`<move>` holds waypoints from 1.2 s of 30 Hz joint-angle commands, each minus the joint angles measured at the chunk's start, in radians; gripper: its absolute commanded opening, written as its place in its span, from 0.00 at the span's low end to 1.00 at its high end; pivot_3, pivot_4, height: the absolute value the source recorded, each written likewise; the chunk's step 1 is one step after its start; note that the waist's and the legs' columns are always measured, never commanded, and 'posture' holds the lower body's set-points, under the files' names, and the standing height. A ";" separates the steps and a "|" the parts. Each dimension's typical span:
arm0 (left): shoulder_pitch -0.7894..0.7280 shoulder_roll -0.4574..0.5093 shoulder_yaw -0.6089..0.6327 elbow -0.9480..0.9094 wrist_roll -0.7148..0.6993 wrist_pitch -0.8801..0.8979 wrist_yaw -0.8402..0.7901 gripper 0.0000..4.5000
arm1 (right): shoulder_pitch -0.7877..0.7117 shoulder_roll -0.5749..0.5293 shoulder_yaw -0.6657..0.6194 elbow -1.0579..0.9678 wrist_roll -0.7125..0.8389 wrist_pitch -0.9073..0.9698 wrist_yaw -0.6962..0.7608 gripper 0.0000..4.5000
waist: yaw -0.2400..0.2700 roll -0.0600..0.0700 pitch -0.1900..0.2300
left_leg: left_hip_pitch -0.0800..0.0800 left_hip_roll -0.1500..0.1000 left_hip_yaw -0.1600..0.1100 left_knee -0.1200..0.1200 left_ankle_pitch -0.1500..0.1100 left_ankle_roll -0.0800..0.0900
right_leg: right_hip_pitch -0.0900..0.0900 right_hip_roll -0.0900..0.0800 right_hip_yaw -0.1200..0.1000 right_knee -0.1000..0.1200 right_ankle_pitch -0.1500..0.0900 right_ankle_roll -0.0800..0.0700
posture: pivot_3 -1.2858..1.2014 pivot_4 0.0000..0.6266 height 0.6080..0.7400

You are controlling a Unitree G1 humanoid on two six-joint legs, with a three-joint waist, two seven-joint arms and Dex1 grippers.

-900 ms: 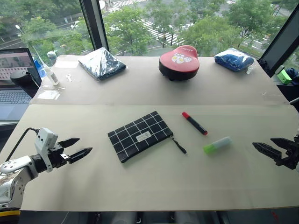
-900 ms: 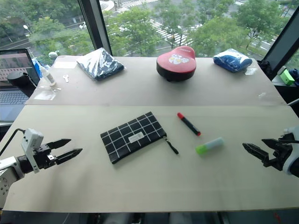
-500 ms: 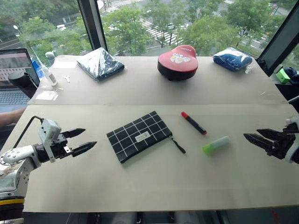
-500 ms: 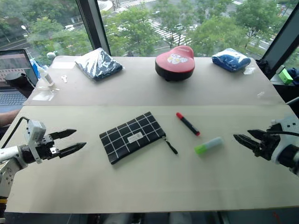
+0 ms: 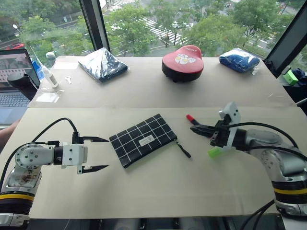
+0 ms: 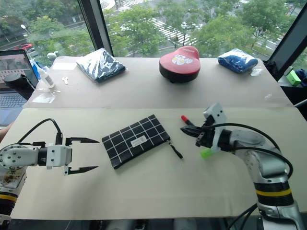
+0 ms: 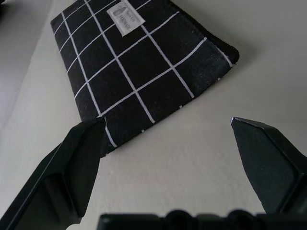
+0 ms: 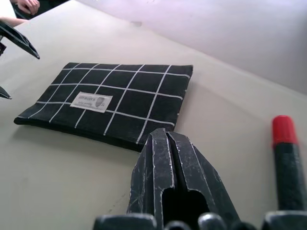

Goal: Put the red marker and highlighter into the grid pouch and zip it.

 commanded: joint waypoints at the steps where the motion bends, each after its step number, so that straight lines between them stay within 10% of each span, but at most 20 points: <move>1: -0.049 -0.016 -0.057 0.039 0.049 -0.118 0.019 1.00 | -0.081 0.059 0.117 0.055 -0.077 -0.078 0.027 0.01 | -0.001 0.000 0.000 | -0.001 -0.001 0.000 0.000 0.000 0.000 | 0.000 0.000 0.000 0.000 0.000 0.000 | 0.52 0.24 1.00; 36: -0.070 -0.005 -0.259 -0.232 0.237 0.042 0.194 1.00 | -0.162 0.186 0.290 0.220 -0.347 -0.139 0.001 0.01 | -0.003 0.000 0.000 | 0.006 -0.001 0.000 0.001 0.001 -0.002 | 0.004 0.005 -0.001 0.003 0.000 0.001 | 0.52 0.24 1.00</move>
